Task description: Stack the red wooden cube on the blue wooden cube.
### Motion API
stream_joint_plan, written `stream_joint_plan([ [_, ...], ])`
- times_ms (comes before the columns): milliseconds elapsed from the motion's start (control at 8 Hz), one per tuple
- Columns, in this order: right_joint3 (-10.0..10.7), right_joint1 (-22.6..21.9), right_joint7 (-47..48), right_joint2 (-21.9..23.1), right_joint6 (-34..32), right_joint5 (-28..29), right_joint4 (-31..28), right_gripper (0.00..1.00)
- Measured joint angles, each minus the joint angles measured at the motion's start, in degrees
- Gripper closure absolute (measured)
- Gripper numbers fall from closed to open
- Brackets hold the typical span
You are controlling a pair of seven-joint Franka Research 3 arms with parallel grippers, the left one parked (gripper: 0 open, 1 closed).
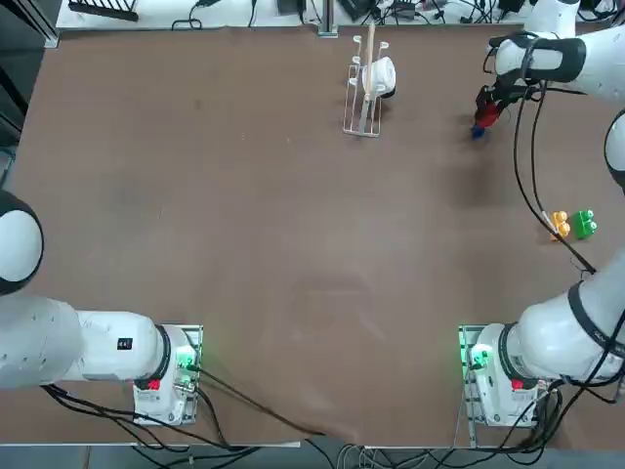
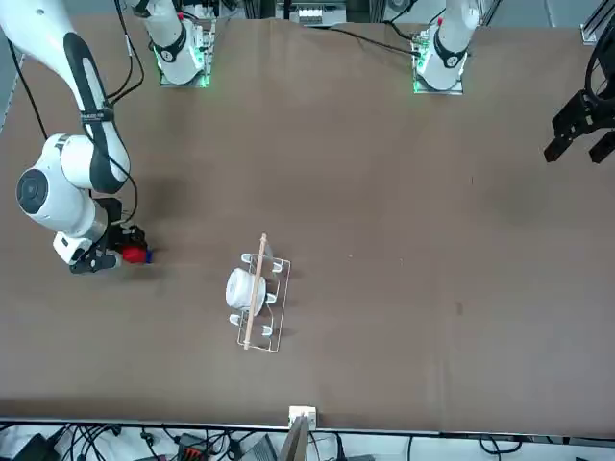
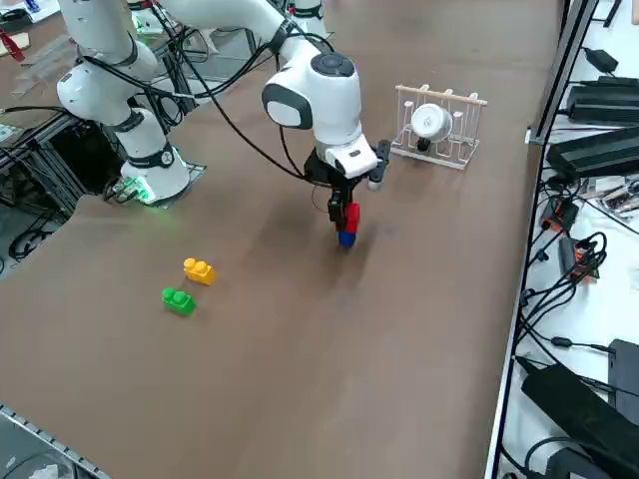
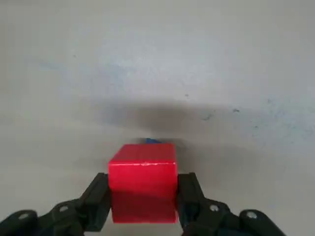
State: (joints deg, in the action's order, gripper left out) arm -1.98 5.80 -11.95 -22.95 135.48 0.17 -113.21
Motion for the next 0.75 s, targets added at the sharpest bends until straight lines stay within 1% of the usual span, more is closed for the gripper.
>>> stream_joint_plan([
  [375, 0.00, 0.00, 0.00, -0.01, 0.00, 0.05, -0.01, 0.27],
  [625, 0.00, 0.01, 0.00, -0.09, 0.00, 0.18, -0.07, 0.00],
  [750, 0.00, 0.02, 0.00, -0.09, 0.00, 0.23, -0.07, 0.00],
])
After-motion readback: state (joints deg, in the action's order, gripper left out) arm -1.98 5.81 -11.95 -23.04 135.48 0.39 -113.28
